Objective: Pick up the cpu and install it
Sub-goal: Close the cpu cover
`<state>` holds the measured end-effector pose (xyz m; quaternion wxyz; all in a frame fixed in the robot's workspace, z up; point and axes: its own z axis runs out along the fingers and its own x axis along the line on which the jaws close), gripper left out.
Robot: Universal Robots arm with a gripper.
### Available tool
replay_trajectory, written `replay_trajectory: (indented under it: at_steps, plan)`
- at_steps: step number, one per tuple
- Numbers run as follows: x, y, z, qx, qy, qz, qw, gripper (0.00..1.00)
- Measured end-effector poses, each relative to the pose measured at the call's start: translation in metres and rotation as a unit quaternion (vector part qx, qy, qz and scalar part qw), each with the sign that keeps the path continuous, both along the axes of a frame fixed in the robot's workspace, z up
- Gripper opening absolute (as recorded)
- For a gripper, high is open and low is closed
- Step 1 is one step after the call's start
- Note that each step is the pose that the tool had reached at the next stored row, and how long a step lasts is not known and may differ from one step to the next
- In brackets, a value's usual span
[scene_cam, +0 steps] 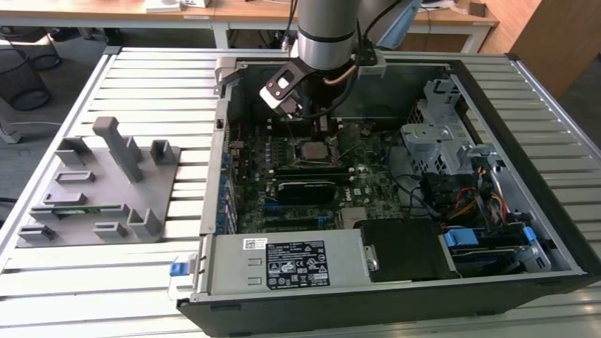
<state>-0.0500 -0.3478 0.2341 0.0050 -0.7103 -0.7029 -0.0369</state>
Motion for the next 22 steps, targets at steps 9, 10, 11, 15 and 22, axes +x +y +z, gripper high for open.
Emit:
replay_trajectory:
  at_steps: [9,10,11,15,22]
  plan:
    - [0.000,0.0000,0.0087,0.0001,0.0076,0.000,1.0000,0.11]
    - [0.000,0.0000,0.0099,0.0001,0.0089,0.000,1.0000,0.11]
    - [0.000,0.0001,0.0115,0.0002,0.0093,0.000,1.0000,0.11]
    - [0.000,0.0001,0.0205,0.0002,0.0097,0.000,1.0000,0.11]
    - [0.001,0.0001,0.0332,0.0002,0.0102,0.000,0.9999,0.11]
